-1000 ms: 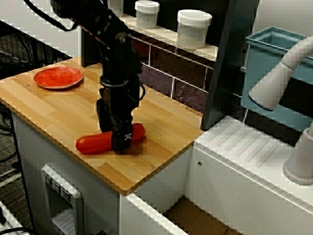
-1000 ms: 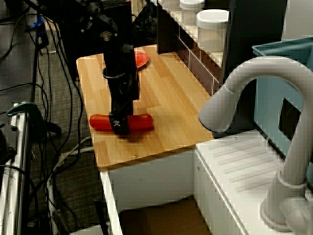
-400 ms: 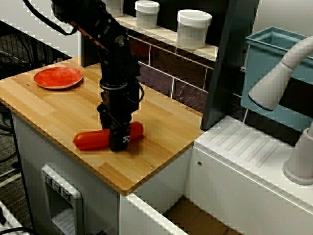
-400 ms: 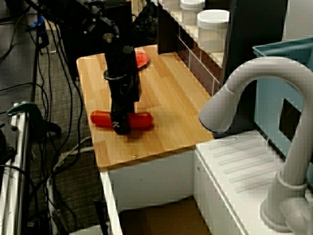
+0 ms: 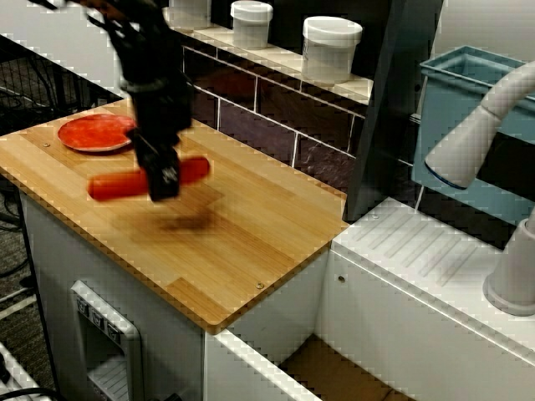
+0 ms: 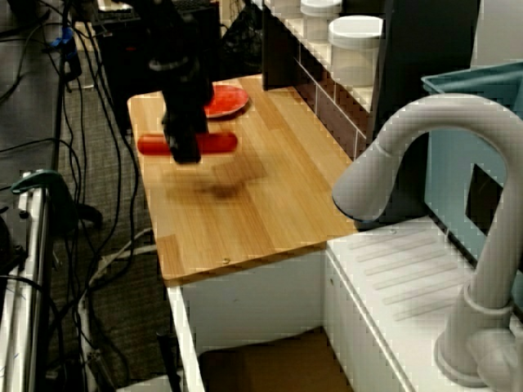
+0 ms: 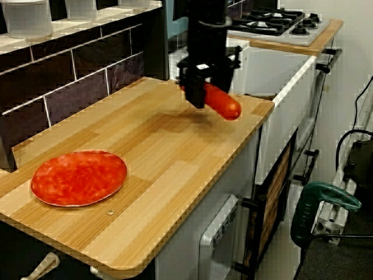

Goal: Put the object on the plate

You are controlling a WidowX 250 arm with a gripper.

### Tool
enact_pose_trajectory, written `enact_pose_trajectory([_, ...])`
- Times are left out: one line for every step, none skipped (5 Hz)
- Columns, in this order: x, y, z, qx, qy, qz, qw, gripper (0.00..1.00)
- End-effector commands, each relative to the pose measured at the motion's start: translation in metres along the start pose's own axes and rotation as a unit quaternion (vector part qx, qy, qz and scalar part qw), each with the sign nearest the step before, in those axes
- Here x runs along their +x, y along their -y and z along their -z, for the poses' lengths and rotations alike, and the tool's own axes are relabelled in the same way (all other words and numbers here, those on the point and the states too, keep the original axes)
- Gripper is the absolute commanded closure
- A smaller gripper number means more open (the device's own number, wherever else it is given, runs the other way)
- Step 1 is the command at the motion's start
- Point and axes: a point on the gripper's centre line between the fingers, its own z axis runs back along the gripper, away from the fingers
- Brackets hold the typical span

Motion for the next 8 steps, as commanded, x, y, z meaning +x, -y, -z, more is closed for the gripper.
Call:
enact_pose_trajectory([-0.008, -0.084, -0.028, 0.103, 0.074, -0.059, 0.9902, 1.00])
enact_pose_trajectory([-0.005, -0.118, -0.019, 0.109, 0.062, -0.083, 0.9886, 1.00])
enact_pose_trajectory([-0.001, -0.146, -0.018, 0.118, 0.056, -0.097, 0.9867, 1.00])
enact_pose_trajectory([-0.005, -0.162, -0.020, 0.117, 0.057, -0.108, 0.9856, 1.00])
enact_pose_trajectory([-0.010, -0.168, -0.020, 0.113, 0.055, -0.104, 0.9865, 1.00])
enact_pose_trajectory([-0.016, -0.171, -0.018, 0.110, 0.048, -0.099, 0.9879, 1.00])
enact_pose_trajectory([-0.016, -0.178, -0.010, 0.114, 0.037, -0.095, 0.9882, 1.00])
enact_pose_trajectory([-0.016, -0.185, -0.004, 0.114, 0.027, -0.098, 0.9883, 1.00])
